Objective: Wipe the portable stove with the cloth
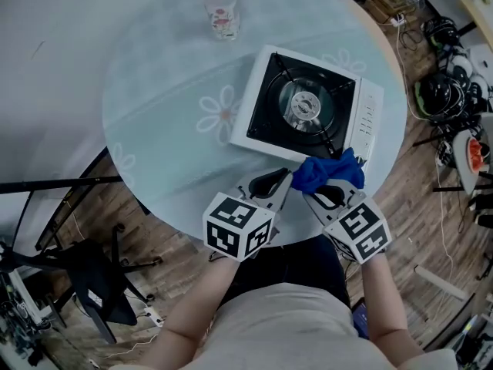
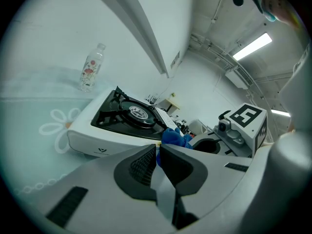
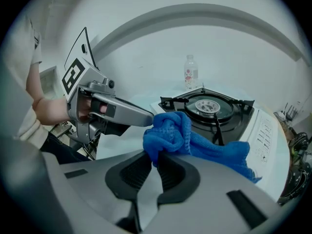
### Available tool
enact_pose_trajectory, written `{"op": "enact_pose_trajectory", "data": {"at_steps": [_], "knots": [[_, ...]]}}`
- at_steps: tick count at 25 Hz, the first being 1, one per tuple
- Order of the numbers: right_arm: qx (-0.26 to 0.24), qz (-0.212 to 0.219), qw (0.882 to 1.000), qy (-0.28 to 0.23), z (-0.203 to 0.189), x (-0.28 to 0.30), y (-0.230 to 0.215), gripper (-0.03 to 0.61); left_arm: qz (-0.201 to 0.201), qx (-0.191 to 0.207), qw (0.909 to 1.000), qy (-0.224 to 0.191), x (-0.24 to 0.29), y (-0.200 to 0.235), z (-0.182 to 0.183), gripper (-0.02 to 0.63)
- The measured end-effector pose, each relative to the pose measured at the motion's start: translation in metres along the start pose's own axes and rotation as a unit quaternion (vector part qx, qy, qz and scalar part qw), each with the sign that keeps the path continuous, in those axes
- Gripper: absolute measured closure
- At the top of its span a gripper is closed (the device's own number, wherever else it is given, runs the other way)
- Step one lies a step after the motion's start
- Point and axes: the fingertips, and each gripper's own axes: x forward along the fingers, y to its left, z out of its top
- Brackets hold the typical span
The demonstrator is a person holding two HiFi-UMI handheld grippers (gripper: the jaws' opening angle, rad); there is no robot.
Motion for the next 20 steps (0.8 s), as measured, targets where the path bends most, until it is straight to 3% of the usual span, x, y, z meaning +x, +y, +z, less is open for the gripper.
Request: {"op": "enact_pose_trajectory", "data": {"at_steps": [20], "knots": [[-0.002, 0.048, 0.999, 0.000, 0.041, 0.030, 0.004, 0.529, 0.020, -0.023, 0.9994, -0.015, -0.014, 0.037, 0.011, 0.572]]}}
